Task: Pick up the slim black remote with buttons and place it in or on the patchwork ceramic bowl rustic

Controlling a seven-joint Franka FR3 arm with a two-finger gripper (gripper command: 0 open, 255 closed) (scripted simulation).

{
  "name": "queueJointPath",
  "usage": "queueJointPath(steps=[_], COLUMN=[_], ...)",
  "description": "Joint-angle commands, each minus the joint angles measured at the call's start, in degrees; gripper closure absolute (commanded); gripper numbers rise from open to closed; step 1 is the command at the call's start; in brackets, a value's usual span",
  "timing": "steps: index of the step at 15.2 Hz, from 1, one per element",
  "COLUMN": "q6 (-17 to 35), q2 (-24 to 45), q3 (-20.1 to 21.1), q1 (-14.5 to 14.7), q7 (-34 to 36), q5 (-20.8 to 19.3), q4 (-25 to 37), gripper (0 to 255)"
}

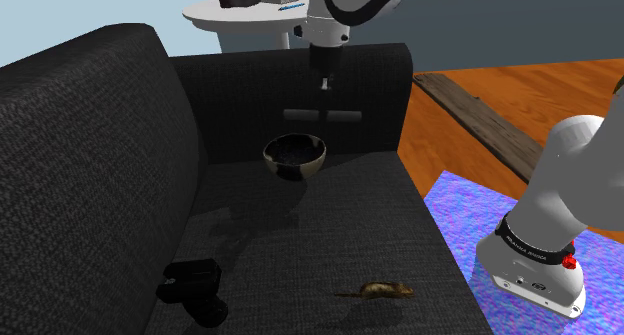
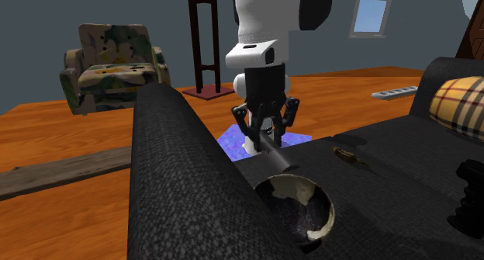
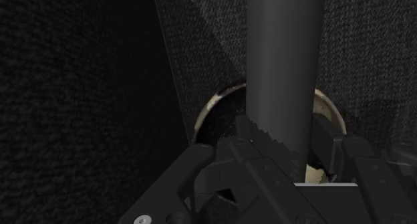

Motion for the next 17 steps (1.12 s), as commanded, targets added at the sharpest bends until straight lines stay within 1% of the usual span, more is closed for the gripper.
queueJointPath(steps=[1, 4, 15, 17], q6=[-0.50, -1.63, 6.51, 6.51], q2=[4.21, 11.47, 13.53, 13.53], q3=[-0.03, 0.03, 0.13, 0.16], q1=[-0.01, 0.05, 0.08, 0.06], q7=[0.01, 0.25, -0.47, -0.47], q5=[-0.03, -0.10, 0.24, 0.24], q4=[4.71, 13.11, 7.01, 7.01], gripper=[255, 255, 255, 255])
